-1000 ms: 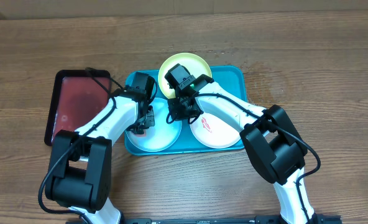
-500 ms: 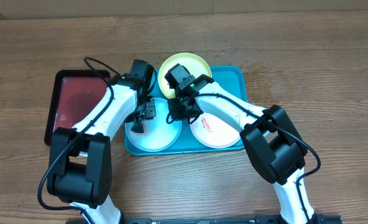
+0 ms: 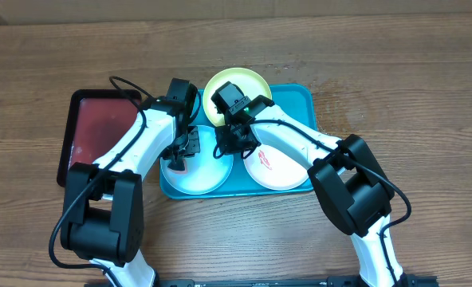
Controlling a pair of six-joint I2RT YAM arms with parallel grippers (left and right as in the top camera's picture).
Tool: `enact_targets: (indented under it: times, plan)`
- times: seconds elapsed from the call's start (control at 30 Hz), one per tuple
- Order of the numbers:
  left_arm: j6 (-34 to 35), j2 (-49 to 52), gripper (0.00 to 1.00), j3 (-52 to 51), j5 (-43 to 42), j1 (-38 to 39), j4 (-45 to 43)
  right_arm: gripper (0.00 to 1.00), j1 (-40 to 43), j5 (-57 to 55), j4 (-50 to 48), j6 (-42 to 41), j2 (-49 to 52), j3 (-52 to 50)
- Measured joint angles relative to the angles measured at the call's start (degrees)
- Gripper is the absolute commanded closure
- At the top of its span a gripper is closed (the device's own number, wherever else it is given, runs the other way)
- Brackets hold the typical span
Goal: Clean dirty plates on tray and stack at the side
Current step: 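Scrub the light blue plate with the sponge while right gripper holds it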
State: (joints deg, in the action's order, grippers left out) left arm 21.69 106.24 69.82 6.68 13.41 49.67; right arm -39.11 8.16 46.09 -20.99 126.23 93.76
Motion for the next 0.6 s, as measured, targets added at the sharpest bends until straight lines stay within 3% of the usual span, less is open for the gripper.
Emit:
enact_targets:
  times: [0.27,0.43,0.6]
  plan:
    - [-0.1,0.2,0.77,-0.3,0.0,0.0,-0.4,0.73,0.0,0.0,0.0,0.0,0.0,0.0]
    - [-0.2,0.2,0.95,-0.4,-0.1,0.0,-0.3,0.73,0.0,0.0,0.1,0.0,0.0,0.0]
    - [-0.7,0.2,0.96,-0.5,-1.9,0.0,-0.4,0.73,0.0,0.0,0.2,0.0,0.0,0.0]
